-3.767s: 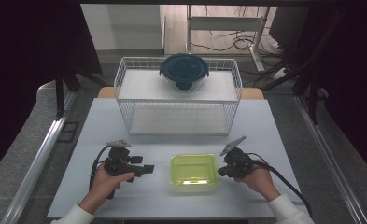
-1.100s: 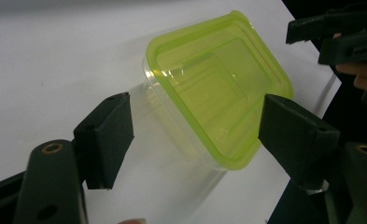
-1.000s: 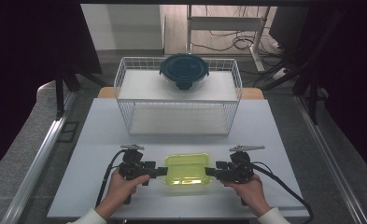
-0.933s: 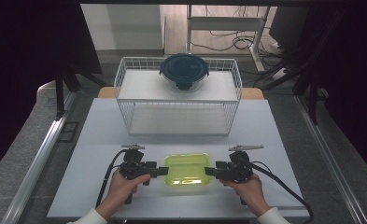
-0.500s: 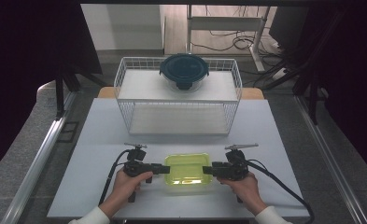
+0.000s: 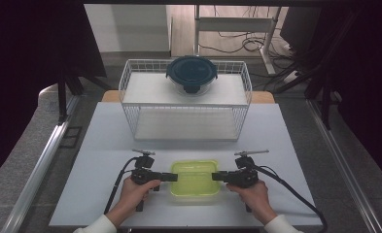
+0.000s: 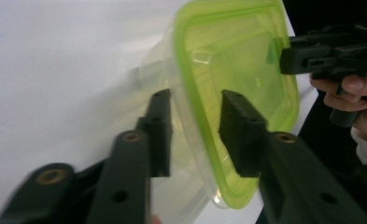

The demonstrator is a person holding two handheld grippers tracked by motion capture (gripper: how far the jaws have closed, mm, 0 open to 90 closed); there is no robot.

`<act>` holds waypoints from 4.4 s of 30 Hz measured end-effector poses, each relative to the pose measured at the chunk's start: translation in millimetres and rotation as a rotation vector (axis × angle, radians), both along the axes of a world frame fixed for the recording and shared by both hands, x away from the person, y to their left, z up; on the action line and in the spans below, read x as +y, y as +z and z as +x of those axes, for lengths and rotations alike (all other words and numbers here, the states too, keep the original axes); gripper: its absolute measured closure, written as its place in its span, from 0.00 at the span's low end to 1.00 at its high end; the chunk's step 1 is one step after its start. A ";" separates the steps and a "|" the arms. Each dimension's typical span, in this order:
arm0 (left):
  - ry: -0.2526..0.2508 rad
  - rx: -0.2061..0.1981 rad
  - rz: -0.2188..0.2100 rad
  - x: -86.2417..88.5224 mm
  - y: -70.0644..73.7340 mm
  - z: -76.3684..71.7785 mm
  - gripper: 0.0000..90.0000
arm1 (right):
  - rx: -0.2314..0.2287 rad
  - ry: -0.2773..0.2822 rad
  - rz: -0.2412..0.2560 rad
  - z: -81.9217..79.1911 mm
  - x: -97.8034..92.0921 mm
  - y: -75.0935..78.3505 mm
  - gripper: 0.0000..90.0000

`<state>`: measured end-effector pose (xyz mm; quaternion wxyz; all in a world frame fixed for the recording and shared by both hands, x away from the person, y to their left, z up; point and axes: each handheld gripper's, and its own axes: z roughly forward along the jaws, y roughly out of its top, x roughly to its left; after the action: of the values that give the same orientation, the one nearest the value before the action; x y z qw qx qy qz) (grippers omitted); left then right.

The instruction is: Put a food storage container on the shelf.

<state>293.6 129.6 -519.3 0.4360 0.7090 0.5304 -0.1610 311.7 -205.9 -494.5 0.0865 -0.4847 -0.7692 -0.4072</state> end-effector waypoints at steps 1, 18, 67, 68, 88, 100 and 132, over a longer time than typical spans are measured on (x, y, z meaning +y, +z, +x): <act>0.004 -0.003 0.001 -0.2 0.6 -0.7 0.78 | 0.005 -0.004 0.004 -0.4 -0.5 0.5 0.80; -0.016 -0.058 -0.036 2.6 13.9 -10.6 0.87 | -0.073 0.012 0.021 -11.4 -7.8 15.3 0.87; -0.020 -0.368 -0.023 12.0 100.2 -13.0 0.87 | -0.366 0.099 0.043 -13.7 -4.3 91.1 0.87; -0.021 -0.371 -0.026 12.2 102.9 -11.5 0.87 | -0.368 0.097 0.044 -13.3 -4.4 93.1 0.87; -0.026 -0.463 -0.039 20.4 169.8 19.5 0.86 | -0.475 0.092 0.068 16.7 0.8 151.7 0.87; -0.034 -0.486 -0.057 28.5 210.1 50.5 0.86 | -0.491 0.088 0.093 47.3 5.9 194.8 0.88; 0.002 -0.375 -0.130 45.7 263.4 154.8 0.87 | -0.422 0.028 0.093 138.8 23.8 266.3 0.88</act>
<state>448.5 175.4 -255.9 0.5720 0.6964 0.4292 -0.0596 450.5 -182.1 -228.1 -0.0485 -0.3733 -0.7573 -0.5336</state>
